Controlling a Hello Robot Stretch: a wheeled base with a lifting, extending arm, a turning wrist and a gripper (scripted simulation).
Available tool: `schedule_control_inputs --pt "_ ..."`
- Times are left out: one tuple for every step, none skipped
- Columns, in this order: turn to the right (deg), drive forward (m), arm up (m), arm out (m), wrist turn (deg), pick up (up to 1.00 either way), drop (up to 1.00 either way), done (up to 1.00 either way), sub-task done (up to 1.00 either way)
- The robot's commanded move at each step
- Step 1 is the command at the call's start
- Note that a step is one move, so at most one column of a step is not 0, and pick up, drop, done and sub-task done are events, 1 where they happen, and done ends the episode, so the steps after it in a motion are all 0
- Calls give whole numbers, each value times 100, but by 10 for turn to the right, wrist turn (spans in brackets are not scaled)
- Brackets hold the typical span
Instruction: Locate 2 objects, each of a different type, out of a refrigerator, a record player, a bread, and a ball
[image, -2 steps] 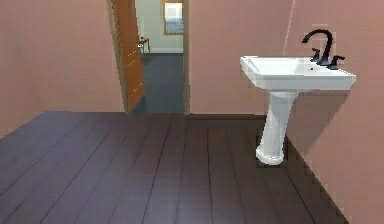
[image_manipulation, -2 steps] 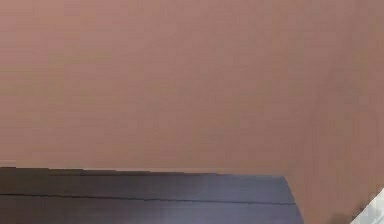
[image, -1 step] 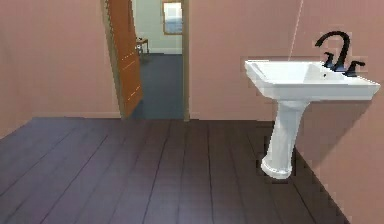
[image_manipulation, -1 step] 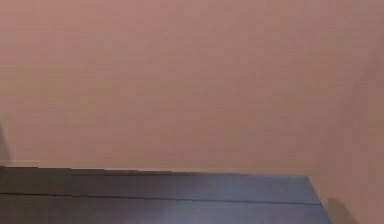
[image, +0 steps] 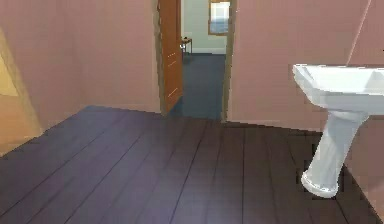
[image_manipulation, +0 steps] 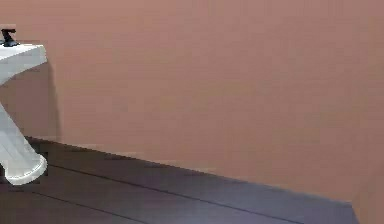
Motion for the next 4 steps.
schedule_control_inputs --pt "0 100 0 0 0 0 0 0 0" --pt "0 100 0 0 0 0 0 0 0" --pt "0 60 0 0 0 0 0 0 0" --pt "60 0 0 0 0 0 0 0 0"
